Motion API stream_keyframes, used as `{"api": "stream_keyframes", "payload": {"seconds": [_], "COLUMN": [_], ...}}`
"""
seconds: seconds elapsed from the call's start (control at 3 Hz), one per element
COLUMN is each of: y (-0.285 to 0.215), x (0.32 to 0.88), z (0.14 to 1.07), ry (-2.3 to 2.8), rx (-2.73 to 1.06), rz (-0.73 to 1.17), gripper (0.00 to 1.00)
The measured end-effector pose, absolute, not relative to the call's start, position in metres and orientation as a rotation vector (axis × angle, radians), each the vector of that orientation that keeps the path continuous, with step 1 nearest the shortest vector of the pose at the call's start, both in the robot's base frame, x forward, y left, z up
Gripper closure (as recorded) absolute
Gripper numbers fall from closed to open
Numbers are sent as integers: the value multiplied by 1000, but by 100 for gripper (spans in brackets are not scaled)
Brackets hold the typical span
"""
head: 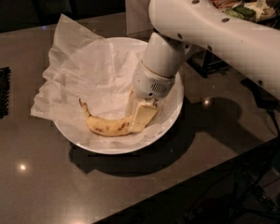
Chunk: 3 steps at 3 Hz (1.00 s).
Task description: Pick banana from white bowl
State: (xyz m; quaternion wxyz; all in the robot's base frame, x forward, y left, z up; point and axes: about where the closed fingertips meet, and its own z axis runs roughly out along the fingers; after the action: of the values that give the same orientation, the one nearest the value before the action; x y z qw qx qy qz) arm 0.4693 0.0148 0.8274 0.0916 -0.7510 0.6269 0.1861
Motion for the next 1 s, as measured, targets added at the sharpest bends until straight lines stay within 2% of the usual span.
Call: {"api": "stream_keyframes", "payload": {"seconds": [0.67, 1.0], "y": [10, 11], "x": [467, 462], "z": [826, 843], "ry": [1881, 1813], "rx": [-2210, -2180], "rz": [562, 516], "gripper": [100, 100]}}
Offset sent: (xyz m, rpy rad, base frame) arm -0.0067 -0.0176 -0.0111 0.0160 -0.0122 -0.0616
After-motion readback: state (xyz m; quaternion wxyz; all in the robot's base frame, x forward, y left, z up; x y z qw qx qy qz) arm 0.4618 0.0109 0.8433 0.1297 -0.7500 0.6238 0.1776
